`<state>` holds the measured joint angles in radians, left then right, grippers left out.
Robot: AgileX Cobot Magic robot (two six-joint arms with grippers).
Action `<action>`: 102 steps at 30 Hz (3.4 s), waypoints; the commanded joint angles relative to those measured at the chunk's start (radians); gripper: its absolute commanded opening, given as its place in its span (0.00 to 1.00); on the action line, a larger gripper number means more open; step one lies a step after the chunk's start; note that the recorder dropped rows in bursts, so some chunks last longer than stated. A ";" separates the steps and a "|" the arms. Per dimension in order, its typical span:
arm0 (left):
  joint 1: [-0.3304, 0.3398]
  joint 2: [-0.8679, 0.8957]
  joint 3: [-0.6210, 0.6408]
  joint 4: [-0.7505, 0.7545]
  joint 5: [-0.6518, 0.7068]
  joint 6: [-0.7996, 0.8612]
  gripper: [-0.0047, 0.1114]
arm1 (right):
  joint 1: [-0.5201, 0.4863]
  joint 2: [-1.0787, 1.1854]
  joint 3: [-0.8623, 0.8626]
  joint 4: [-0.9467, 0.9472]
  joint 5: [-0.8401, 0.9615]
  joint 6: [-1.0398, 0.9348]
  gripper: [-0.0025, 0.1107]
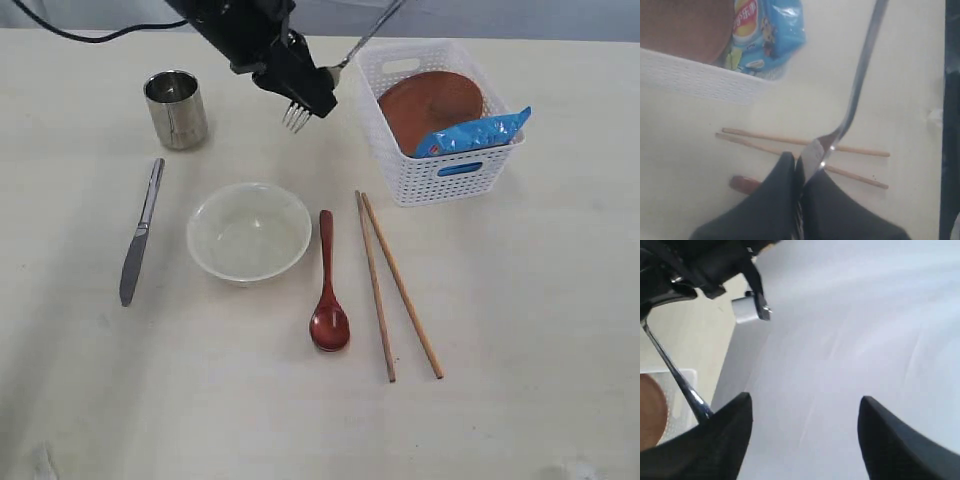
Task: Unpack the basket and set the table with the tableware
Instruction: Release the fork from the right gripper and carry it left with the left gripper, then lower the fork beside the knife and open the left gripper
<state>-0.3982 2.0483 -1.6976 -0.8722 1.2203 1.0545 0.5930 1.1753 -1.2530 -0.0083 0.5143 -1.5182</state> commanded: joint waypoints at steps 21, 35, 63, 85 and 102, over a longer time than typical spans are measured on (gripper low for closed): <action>0.238 -0.662 1.184 -0.443 -0.309 0.125 0.04 | 0.008 -0.050 -0.002 0.099 -0.017 1.044 0.54; 0.442 -0.677 1.184 -0.346 -0.216 -0.014 0.04 | 0.008 -0.062 -0.002 0.035 0.509 1.214 0.24; 0.519 -0.262 1.121 -0.339 -0.120 -0.004 0.04 | 0.008 -0.062 -0.002 0.054 0.365 1.264 0.24; 0.490 -0.174 1.071 -0.399 -0.191 -0.057 0.04 | 0.008 -0.062 -0.002 0.061 0.354 1.268 0.24; 0.420 -0.081 0.969 -0.360 -0.132 -0.243 0.04 | 0.008 -0.062 -0.002 0.061 0.358 1.268 0.24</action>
<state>0.0275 1.9545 -0.7126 -1.2383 1.0762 0.8535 0.6007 1.1187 -1.2530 0.0553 0.8781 -0.2573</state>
